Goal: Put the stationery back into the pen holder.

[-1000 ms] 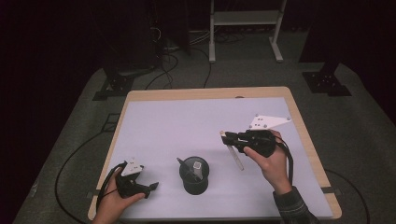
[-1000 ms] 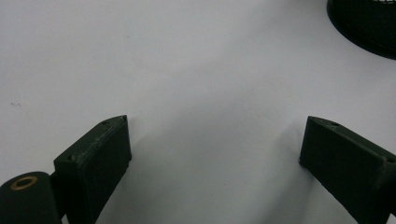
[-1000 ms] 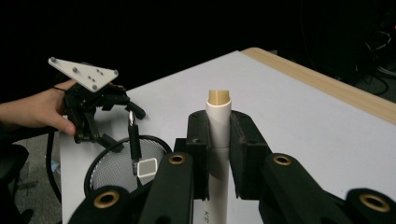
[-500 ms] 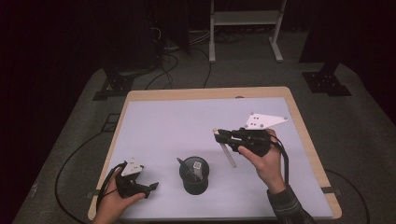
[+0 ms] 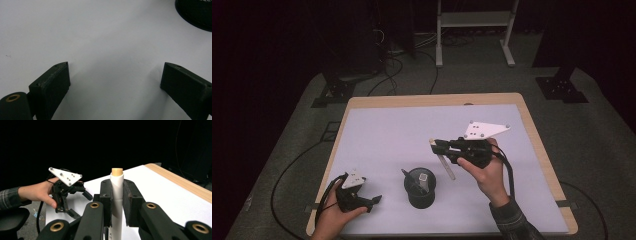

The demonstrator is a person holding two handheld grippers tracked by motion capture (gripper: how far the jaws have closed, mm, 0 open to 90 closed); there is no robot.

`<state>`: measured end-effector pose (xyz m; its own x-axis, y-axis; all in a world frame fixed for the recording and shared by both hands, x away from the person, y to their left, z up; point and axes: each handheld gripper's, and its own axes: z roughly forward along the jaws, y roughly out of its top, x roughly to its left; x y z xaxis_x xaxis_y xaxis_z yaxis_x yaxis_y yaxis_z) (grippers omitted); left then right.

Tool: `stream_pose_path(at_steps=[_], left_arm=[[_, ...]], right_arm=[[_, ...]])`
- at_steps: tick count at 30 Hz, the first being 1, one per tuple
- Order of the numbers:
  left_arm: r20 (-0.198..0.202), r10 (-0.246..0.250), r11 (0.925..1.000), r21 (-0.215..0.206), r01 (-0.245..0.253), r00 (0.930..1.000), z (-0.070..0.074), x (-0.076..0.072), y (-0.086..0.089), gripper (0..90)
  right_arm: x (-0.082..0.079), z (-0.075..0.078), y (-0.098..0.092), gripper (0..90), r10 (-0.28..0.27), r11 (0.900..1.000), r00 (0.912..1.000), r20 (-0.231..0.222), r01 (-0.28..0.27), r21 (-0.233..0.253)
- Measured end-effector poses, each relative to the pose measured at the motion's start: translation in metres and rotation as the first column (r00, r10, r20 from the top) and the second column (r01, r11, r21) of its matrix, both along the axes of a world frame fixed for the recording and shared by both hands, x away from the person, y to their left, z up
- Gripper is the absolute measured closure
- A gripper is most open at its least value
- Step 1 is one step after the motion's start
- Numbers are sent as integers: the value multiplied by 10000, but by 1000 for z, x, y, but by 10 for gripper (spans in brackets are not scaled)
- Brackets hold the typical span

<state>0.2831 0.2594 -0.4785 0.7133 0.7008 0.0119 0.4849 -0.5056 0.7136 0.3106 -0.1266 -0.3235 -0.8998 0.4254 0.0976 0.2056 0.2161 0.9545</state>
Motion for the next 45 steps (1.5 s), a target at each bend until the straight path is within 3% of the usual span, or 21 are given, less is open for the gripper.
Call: stream_pose_path(at_steps=[19, 45], left_arm=[[-1, -15, 10000, 18, 15, 10000, 0, 0, 0, 79], [-6, -6, 10000, 15, 6, 10000, 0, 0, 0, 79]], right_arm=[[-1, 3, 33, 781, 670, 9977, 9978, 27, -670, 38], [0, -10, 73, 779, 1218, 9925, 9926, -1, -1218, 53]])
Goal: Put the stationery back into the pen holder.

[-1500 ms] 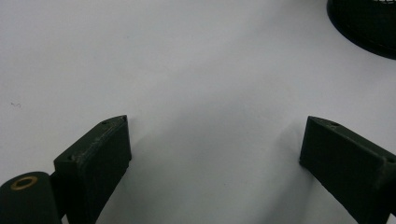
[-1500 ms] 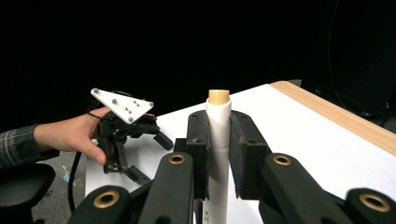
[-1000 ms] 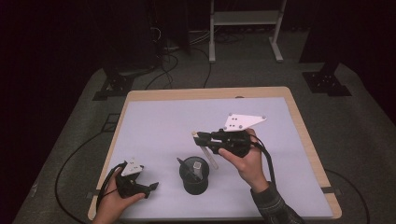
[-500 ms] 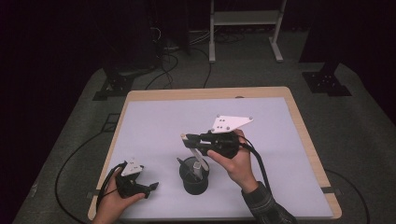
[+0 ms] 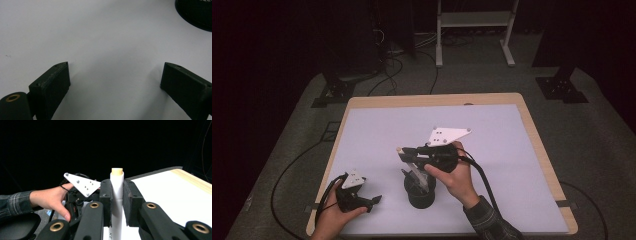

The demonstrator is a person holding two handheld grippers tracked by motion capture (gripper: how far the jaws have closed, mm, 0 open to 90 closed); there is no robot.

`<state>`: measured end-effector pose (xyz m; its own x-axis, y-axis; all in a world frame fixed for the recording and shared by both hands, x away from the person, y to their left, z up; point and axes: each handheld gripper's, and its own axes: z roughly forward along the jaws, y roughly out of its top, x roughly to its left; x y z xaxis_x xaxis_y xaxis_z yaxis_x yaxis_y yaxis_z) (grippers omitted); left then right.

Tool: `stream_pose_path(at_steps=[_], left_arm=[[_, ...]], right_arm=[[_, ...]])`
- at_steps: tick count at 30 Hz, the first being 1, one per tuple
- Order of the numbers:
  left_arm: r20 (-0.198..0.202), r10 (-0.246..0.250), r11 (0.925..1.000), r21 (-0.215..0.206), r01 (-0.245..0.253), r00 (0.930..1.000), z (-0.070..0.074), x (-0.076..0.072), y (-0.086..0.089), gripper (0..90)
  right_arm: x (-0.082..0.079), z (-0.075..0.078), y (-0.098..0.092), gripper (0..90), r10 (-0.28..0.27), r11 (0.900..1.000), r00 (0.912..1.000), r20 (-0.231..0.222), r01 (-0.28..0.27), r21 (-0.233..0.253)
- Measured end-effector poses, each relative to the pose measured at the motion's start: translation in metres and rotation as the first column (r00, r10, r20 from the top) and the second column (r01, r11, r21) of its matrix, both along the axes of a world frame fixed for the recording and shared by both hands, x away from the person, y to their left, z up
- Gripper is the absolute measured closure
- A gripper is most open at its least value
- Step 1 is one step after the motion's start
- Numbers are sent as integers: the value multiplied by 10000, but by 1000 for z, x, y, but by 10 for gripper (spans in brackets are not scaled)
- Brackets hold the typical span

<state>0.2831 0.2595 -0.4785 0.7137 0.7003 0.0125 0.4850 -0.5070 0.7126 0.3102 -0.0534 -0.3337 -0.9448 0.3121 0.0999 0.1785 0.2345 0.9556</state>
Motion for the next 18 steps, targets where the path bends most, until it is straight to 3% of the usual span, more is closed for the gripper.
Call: stream_pose_path(at_steps=[18], left_arm=[[20, 34, 10000, -59, -34, 10000, 0, 0, 0, 78]], right_arm=[[-3, -19, 7, 777, 198, 9994, 9994, -291, -206, -280]])
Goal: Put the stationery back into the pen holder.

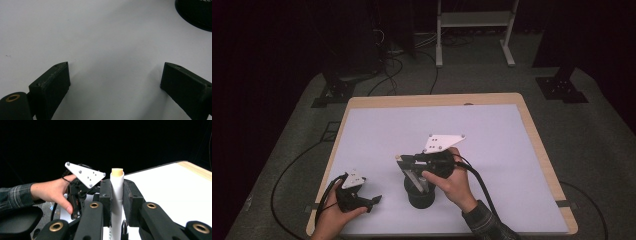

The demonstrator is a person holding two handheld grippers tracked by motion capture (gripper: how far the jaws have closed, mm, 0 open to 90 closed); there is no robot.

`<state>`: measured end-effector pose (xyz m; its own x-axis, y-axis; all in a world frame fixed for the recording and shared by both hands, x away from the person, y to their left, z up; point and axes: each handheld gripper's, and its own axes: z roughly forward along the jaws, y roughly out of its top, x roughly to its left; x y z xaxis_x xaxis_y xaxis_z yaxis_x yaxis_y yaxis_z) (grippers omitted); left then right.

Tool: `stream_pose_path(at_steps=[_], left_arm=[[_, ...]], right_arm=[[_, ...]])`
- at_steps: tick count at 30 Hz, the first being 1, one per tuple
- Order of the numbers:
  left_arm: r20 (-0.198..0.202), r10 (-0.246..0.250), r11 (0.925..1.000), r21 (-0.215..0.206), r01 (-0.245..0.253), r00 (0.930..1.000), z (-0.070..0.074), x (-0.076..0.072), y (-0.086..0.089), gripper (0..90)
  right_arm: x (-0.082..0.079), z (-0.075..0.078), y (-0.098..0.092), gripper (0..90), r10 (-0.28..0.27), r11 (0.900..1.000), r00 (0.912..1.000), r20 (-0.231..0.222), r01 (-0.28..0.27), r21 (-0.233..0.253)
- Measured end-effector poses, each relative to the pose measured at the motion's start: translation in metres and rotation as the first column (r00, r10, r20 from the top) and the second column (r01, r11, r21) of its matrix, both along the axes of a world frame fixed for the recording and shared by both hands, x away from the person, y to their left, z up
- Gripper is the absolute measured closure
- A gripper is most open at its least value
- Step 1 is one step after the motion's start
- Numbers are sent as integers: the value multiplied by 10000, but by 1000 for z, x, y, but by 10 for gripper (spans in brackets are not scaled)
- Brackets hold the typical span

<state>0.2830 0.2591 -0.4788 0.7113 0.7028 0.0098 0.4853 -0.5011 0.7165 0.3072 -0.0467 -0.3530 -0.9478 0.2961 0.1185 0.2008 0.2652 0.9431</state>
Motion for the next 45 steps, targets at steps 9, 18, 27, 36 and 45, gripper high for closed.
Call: stream_pose_path(at_steps=[9, 18, 27, 36, 45], left_arm=[[-5, 12, 10000, -15, -12, 10000, 0, 0, 0, 79], [4, 13, 10000, -14, -13, 10000, 0, 0, 0, 79], [24, -8, 10000, 16, 8, 10000, 0, 0, 0, 78], [25, -22, 10000, 40, 22, 10000, 0, 0, 0, 78], [17, -24, 10000, 39, 24, 10000, 0, 0, 0, 79]], right_arm=[[-2, -10, -2, 776, 6, 9994, 9999, -140, -11, -340], [-3, -18, -3, 774, -28, 9976, 9996, -289, 8, -685], [-2, -25, -5, 772, -112, 9951, 9989, -462, 66, -984], [-4, -29, -3, 772, -66, 9917, 9989, -472, 5, -1289], [-6, -30, -3, 736, -28, 9891, 9989, -462, -40, -1470]])
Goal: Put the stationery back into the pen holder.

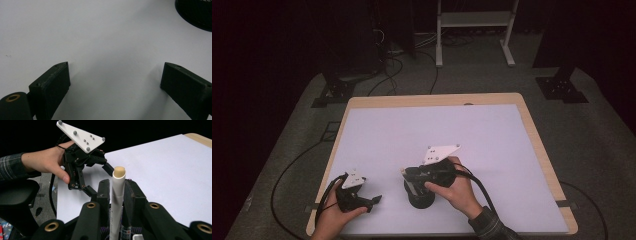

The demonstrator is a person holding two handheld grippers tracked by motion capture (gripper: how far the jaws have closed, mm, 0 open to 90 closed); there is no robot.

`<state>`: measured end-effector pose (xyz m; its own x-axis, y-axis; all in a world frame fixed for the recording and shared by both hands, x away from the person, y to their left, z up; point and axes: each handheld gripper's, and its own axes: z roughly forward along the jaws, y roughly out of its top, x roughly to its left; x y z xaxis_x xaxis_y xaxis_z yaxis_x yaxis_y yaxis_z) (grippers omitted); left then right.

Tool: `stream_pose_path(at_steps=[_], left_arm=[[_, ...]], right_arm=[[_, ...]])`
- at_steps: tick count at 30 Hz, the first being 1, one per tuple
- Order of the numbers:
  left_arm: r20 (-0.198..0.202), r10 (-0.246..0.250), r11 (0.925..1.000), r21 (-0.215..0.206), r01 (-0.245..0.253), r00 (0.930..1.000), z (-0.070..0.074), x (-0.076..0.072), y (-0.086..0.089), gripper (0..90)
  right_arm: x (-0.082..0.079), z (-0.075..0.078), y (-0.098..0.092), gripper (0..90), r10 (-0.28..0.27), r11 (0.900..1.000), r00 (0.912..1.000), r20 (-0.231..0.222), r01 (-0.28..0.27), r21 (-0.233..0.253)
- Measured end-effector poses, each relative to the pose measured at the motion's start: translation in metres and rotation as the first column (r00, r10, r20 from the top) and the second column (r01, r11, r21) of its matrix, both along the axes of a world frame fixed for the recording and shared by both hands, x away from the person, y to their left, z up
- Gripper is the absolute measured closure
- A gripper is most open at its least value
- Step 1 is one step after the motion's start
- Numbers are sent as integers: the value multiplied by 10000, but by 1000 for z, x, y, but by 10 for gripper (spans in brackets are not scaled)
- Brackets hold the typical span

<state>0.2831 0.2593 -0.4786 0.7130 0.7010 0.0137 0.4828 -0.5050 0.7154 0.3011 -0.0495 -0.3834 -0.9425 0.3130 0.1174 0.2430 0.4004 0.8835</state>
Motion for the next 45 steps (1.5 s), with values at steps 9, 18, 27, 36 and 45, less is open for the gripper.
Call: stream_pose_path(at_steps=[9, 18, 27, 36, 45], left_arm=[[-3, 18, 10000, -41, -18, 10000, 0, 0, 0, 79], [-22, 1, 10000, -10, -1, 10000, 0, 1, 0, 77], [11, -5, 10000, -15, 5, 10000, 0, 0, 0, 77], [21, 7, 10000, -30, -7, 10000, 0, 0, 0, 77], [24, 0, 10000, -26, 0, 10000, 0, 0, 0, 77]], right_arm=[[-2, 3, -12, 675, -192, 9998, 9998, 41, 192, -53], [-1, -1, -46, 525, -894, 9958, 9959, 113, 896, -197], [3, -5, -80, 372, -1871, 9810, 9817, 342, 1886, -454], [3, -13, -110, 318, -2722, 9589, 9615, 369, 2742, -728], [4, -21, -129, 290, -3115, 9437, 9500, 199, 3117, -1105]])
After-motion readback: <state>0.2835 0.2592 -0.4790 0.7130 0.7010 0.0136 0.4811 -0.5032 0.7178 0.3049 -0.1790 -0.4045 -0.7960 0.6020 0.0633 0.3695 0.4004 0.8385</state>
